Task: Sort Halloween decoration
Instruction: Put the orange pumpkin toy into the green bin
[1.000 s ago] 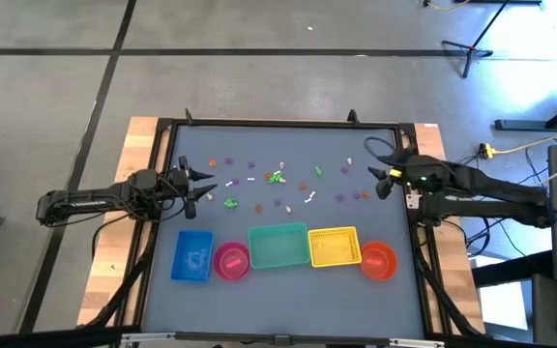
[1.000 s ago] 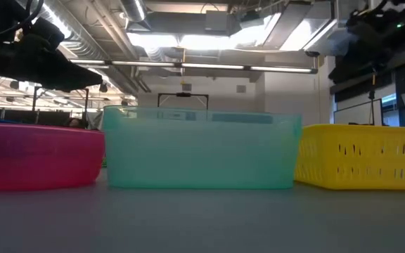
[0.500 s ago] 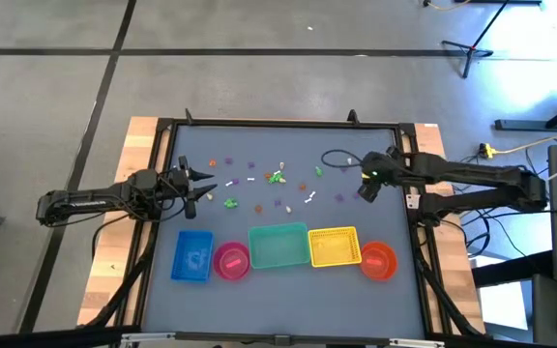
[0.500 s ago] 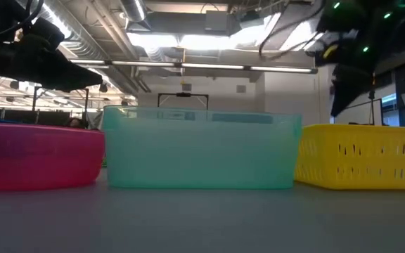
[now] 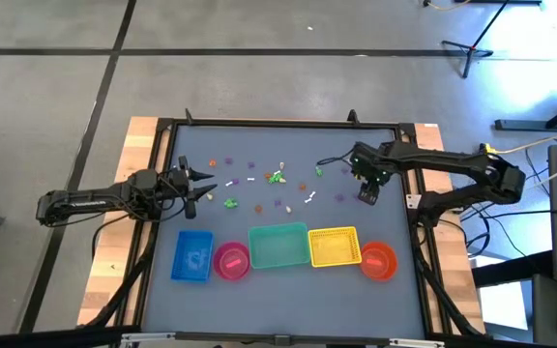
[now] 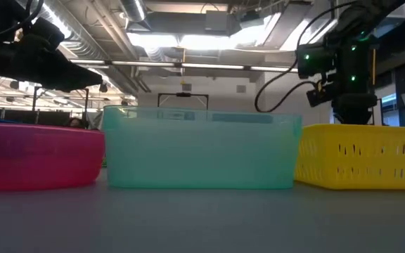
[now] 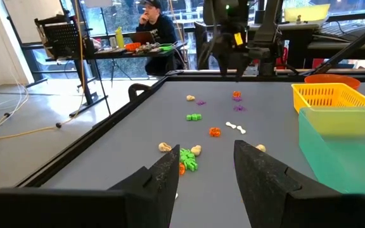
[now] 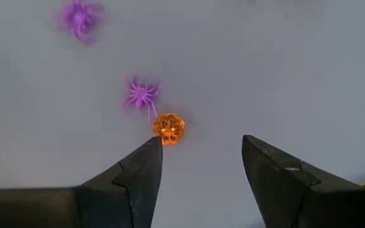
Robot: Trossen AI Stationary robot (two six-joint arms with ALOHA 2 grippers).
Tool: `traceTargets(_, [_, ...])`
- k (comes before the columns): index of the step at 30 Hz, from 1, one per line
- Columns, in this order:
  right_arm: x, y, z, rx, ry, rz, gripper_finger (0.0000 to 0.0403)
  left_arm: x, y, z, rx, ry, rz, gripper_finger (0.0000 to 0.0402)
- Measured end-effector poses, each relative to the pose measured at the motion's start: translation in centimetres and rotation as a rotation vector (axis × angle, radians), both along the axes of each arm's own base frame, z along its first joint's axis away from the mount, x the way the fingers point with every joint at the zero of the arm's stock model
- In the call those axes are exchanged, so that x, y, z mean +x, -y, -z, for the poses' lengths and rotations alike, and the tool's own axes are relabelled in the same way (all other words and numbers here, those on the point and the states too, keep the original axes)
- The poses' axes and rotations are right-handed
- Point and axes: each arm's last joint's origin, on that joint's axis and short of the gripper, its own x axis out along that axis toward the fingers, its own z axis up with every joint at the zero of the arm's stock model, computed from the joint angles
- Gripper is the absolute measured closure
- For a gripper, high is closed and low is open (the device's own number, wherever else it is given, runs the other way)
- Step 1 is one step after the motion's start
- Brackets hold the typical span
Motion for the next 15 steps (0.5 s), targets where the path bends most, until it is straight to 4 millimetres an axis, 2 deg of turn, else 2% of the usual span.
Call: traceTargets(15, [1.0, 0.3, 2.6, 0.104, -0.102, -0.010, 0.0187, 0.0, 0.0, 0.0, 0.000, 0.000, -0.001, 0.0266])
